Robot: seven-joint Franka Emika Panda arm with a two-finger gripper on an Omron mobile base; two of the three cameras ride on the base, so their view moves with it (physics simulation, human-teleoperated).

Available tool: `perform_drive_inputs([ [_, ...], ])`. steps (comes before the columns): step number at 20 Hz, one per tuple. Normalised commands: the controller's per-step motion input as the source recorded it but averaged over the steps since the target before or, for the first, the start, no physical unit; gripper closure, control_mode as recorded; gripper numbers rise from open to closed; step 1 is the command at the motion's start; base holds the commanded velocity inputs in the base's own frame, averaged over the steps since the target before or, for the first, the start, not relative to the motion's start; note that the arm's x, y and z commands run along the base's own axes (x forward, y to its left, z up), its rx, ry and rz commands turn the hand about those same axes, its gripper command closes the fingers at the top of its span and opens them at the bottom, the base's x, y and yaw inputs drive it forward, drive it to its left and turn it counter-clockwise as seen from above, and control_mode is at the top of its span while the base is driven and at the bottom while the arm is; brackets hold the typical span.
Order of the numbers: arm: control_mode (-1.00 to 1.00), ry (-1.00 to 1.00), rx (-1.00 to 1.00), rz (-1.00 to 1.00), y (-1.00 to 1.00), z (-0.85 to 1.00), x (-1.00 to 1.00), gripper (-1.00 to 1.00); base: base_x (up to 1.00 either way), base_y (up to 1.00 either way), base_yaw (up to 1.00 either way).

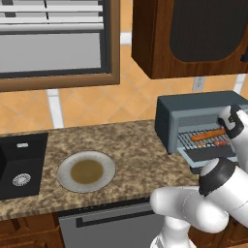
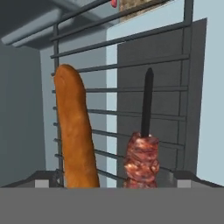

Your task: Pick up the kebab skewer and baguette bread, and place them inside the toaster oven. Close the toaster oven door and start by setting the timer.

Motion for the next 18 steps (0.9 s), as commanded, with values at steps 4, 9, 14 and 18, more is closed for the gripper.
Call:
perform_drive_inputs([
  [4,-1.00,0.00,0.00,0.00,0.03,0.45,-0.11,-1.00,0.00,0.00,0.00],
  [9,-1.00,0.03,-0.01,0.00,0.01,0.04,-0.70,-1.00,0.00,0.00,0.00],
  [14,-1.00,0.20,-0.04,0.00,0.07,-0.03,-0.63,-1.00,0.00,0.00,0.00],
  [18,-1.00,0.47,-0.06,0.03,0.16,-0.05,-0.01,-1.00,0.00,0.00,0.00],
])
